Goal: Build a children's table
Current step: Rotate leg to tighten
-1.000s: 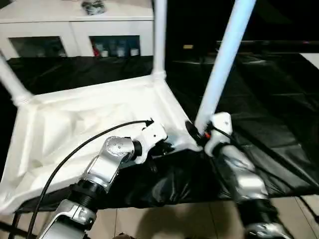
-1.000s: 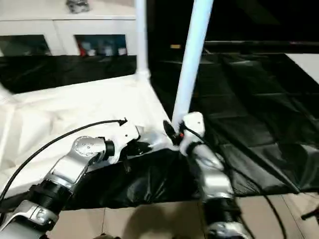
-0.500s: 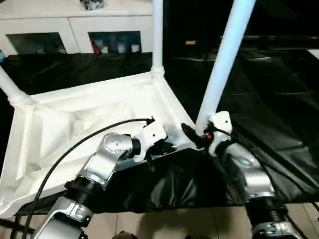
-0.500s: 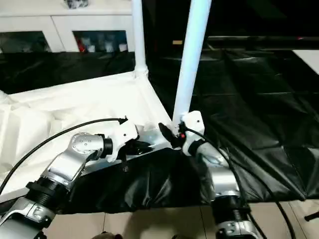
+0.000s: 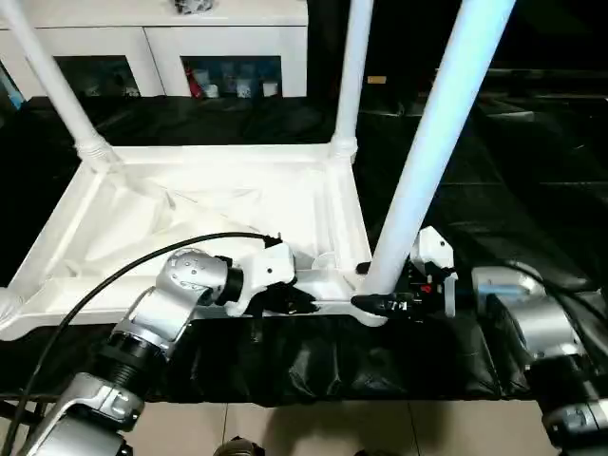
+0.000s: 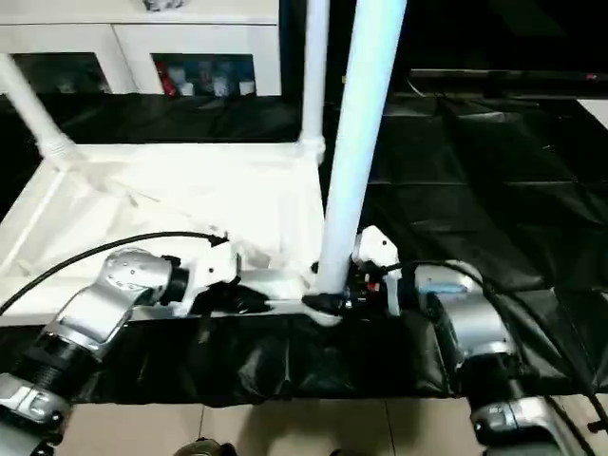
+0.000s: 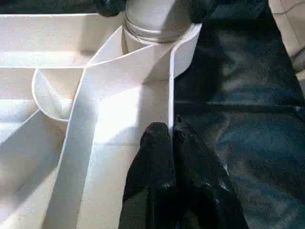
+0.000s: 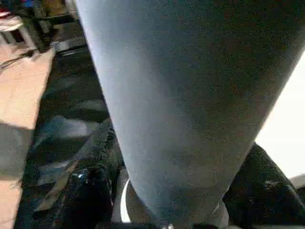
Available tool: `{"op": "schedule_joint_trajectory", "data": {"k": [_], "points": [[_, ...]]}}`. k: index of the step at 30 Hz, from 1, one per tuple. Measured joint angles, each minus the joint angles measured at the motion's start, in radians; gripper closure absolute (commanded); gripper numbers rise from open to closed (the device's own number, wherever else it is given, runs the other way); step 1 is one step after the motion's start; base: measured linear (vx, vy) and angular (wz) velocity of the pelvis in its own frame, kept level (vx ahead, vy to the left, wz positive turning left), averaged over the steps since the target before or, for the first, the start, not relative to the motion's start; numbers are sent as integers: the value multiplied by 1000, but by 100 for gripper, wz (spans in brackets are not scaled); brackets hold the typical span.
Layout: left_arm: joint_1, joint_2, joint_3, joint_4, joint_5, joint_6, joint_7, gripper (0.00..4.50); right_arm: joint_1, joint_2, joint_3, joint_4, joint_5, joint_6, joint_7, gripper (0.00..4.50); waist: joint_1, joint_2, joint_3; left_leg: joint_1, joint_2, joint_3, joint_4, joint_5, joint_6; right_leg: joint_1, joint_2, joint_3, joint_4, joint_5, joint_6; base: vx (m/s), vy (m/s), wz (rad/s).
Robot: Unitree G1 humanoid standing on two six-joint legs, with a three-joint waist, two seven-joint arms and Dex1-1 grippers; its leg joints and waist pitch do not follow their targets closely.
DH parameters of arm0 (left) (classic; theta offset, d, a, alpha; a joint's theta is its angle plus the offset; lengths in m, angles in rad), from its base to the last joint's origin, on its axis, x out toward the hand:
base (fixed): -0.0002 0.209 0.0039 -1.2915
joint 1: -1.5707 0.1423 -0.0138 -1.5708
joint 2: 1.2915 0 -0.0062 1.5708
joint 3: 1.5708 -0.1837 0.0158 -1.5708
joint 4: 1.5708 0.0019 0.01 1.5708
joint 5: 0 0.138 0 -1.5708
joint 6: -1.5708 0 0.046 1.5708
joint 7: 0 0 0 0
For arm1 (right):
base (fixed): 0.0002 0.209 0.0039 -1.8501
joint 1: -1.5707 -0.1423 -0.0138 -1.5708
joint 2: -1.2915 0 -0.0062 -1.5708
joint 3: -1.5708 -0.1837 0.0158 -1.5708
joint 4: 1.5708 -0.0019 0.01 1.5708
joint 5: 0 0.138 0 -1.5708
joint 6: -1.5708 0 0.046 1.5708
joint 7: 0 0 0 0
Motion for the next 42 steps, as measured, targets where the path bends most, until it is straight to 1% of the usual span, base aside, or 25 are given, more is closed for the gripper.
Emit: {"op": "schedule_joint_trajectory", "data": {"k": [3, 4, 8, 14, 18, 20, 24, 26, 27, 29, 31, 34, 36, 37, 38, 39, 40, 42], "points": [[0, 10, -3, 1, -12, -3, -20, 450, -28, -13, 17, 27, -1, -8, 54, 218, 2, -1, 1, -2, 0, 0, 1, 0, 0, -3, 0, 1, 5, -1, 0, 0, 0, 0], [-2, 13, -3, 4, -14, -10, -29, 450, -34, -16, 21, 32, -2, -12, 74, 218, 4, -1, 1, -3, 0, 0, 1, 0, 0, -5, 0, 1, 6, -1, 0, 0, 0, 0], [-11, 13, -3, 21, -14, -19, -41, 450, -51, -19, 28, 57, -5, -32, 98, 242, 6, -1, 1, -4, 0, 0, 3, 2, 3, -7, 0, 1, 7, -1, 0, 0, 0, 0], [-14, 12, -3, 30, -18, -19, -44, 450, -51, -17, 29, 58, -5, -40, 97, 249, 5, -1, 1, -4, 0, 1, 3, 2, 3, -7, 0, 1, 7, -1, 0, 0, 0, 0], [-24, 1, 2, 54, -18, -16, -38, 450, -23, 4, 4, 45, -4, -35, 50, 250, 5, -1, 1, -2, 0, 1, 3, 0, 0, -5, 0, 1, 8, -1, -1, 0, 0, 0], [-32, -18, 12, 71, -8, 1, 1, 450, 10, 34, -29, 27, -4, -31, -43, 250, 4, -2, 1, 0, 0, 1, 3, 0, -1, -3, 0, 1, 8, 1, -3, 0, 0, 0], [-36, -68, 29, 77, 22, 55, 111, 450, 62, 136, -106, 10, -12, -26, -296, 252, -2, -2, 1, 5, 0, 1, 3, 0, -1, 1, -1, 1, 6, -1, 1, 0, 0, 0], [-38, -94, 31, 73, 36, 87, 168, 450, 72, 181, -130, 6, -23, -20, -426, 252, -9, -3, 1, 9, -1, 0, 2, 0, -2, 3, -2, 1, 4, -2, 2, 0, 0, 0], [-38, -111, 34, 66, 48, 111, 204, 450, 79, 220, -154, 4, -39, -21, -507, 252, -14, -4, 1, 11, -1, 0, 1, 0, -2, 4, -2, 1, 3, -2, 3, 0, 0, 0], [-36, -140, 39, 52, 58, 150, 257, 450, 81, 273, -177, 0, -62, -23, -638, 252, -27, -4, 1, 11, -1, 0, 0, 0, -2, 4, -2, 1, -1, -3, 3, 0, 0, 0], [-31, -171, 42, 37, 77, 178, 315, 450, 78, 332, -204, 3, -89, -28, -770, 252, -33, -4, 1, 11, -1, 0, -1, 0, -2, 4, -2, 1, -5, -3, 3, 0, 0, 0], [-23, -214, 50, 25, 102, 204, 399, 450, 36, 402, -218, 52, -131, -41, -960, 252, -42, -3, 1, 10, -2, 0, -2, 0, -2, 4, -2, 1, -7, -2, 3, 0, 0, 0], [-21, -230, 50, 26, 106, 209, 434, 450, 6, 419, -218, 84, -143, -46, -1023, 252, -46, -3, 1, 10, -2, 0, -2, 0, -2, 4, -2, 1, -9, -2, 2, 0, 0, 0], [-20, -236, 51, 26, 107, 208, 449, 450, -6, 428, -221, 100, -149, -55, -1048, 252, -48, -1, 1, 10, -2, 0, -2, 0, -2, 4, -1, 1, -9, -1, 1, 0, 0, 0], [-19, -239, 51, 26, 107, 208, 453, 450, -8, 436, -224, 102, -155, -60, -1065, 196, -49, 0, 0, 9, -2, 0, -2, 0, -2, 4, -1, 1, -10, 0, 0, 0, 0, 0], [-19, -239, 51, 25, 107, 205, 454, 450, -8, 442, -225, 101, -161, -64, -1076, 196, -50, 1, 0, 9, -2, 0, -2, 0, -2, 4, -1, 1, -10, 2, -1, 0, 0, 0], [-17, -240, 51, 24, 107, 201, 458, 450, -7, 446, -225, 98, -161, -67, -1080, 182, -50, 2, -1, 9, -3, 0, -2, 0, -2, 5, -1, 2, -10, 7, -2, 0, 0, 0], [-14, -240, 54, 17, 107, 201, 462, 450, -3, 460, -231, 85, -155, -64, -1081, 176, -50, 6, -1, 10, -3, 0, -4, 0, -2, 4, -1, 1, -10, 9, -5, 0, 0, 0]]}}
